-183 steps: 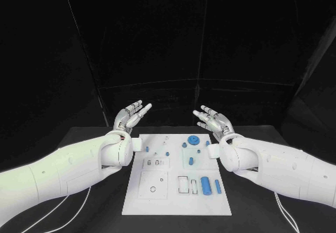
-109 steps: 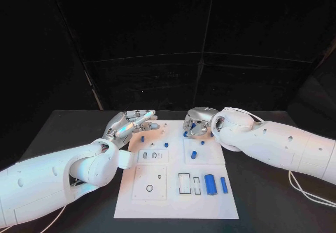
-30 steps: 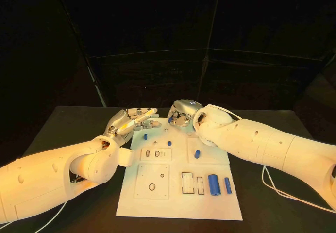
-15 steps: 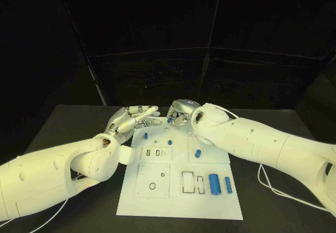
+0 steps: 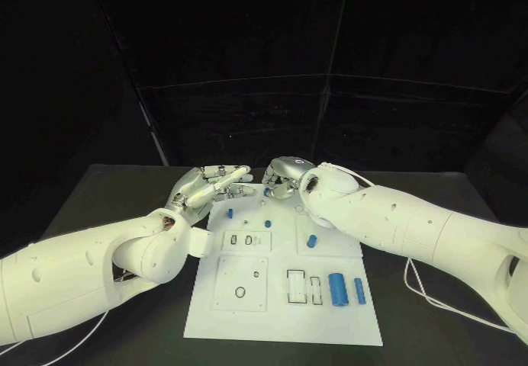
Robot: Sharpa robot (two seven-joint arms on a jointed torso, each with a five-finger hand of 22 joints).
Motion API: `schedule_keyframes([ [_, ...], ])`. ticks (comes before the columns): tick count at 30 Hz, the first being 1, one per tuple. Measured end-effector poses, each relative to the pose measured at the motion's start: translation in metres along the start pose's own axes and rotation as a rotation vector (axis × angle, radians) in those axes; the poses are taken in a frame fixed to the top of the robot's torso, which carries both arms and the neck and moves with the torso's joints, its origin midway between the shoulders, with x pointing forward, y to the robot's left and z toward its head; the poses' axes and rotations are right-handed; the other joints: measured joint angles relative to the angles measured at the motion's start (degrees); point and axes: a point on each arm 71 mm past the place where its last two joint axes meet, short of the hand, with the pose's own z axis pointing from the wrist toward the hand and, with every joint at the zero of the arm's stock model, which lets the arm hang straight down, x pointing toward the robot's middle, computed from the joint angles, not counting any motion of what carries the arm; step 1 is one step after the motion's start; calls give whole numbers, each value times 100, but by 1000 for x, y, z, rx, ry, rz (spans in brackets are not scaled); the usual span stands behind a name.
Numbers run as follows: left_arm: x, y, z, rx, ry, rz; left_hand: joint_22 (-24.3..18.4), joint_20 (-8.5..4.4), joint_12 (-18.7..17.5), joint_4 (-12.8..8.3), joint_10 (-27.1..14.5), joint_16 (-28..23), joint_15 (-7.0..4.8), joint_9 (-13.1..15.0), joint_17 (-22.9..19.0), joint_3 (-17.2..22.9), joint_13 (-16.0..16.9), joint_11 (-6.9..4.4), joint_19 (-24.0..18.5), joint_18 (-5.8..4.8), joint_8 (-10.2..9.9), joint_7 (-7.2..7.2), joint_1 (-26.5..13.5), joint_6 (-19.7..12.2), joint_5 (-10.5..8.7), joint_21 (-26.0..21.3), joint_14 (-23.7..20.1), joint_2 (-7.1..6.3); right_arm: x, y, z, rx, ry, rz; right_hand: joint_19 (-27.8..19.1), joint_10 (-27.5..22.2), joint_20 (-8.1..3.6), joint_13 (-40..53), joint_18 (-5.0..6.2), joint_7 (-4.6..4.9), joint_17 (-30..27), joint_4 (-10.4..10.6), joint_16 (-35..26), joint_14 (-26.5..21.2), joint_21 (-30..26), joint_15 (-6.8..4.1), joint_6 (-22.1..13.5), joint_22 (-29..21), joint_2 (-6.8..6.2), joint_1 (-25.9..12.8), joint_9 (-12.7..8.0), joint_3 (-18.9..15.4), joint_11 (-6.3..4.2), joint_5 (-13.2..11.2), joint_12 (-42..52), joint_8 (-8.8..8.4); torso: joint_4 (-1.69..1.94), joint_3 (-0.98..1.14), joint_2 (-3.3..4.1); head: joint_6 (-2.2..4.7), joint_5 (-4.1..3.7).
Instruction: Assemble the parts on the task board
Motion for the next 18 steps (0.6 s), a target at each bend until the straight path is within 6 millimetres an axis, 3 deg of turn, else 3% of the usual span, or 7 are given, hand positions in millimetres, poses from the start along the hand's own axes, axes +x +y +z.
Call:
schedule_keyframes([
  [4,0,0,0,0,1,0,0,0,0,0,0,0,0,0,0,0,0,0,0,0,0,0,0,0,0,0,0,0,-1,0,-3,-3,-7,1,-39,-313,39,4,0,-7,-225,33,-136,-51,-39,51,-270,-45,-67,67,3,-134,26,0,-27,0,-2,2,0,-3,8],
  [11,-7,-1,-1,0,-11,7,1,20,0,0,0,0,0,-2,0,0,0,0,20,-1,0,0,0,0,0,0,0,0,-10,-13,-23,-6,-36,7,-39,-320,39,45,0,-7,-266,99,-149,-51,-39,51,-282,-65,-82,82,32,-247,2,0,141,0,-16,11,-7,9,17],
  [14,-12,-3,-1,1,-20,13,1,20,0,0,0,0,0,-5,0,0,0,0,20,-1,0,0,0,0,0,0,0,0,-17,-24,-39,1,-49,19,-37,-58,37,82,0,4,-103,156,-56,-48,-39,48,-152,-65,-89,74,51,-303,-10,31,332,41,-25,14,-14,23,18],
  [18,-23,-6,-1,5,-42,28,2,20,0,0,0,0,0,-5,0,0,0,0,20,-2,0,0,0,0,0,0,0,0,-26,-44,-65,32,-56,45,82,542,-34,201,0,-12,237,354,178,4,53,-4,-73,28,-308,-146,55,-558,-98,439,734,45,-54,20,-32,30,2],
])
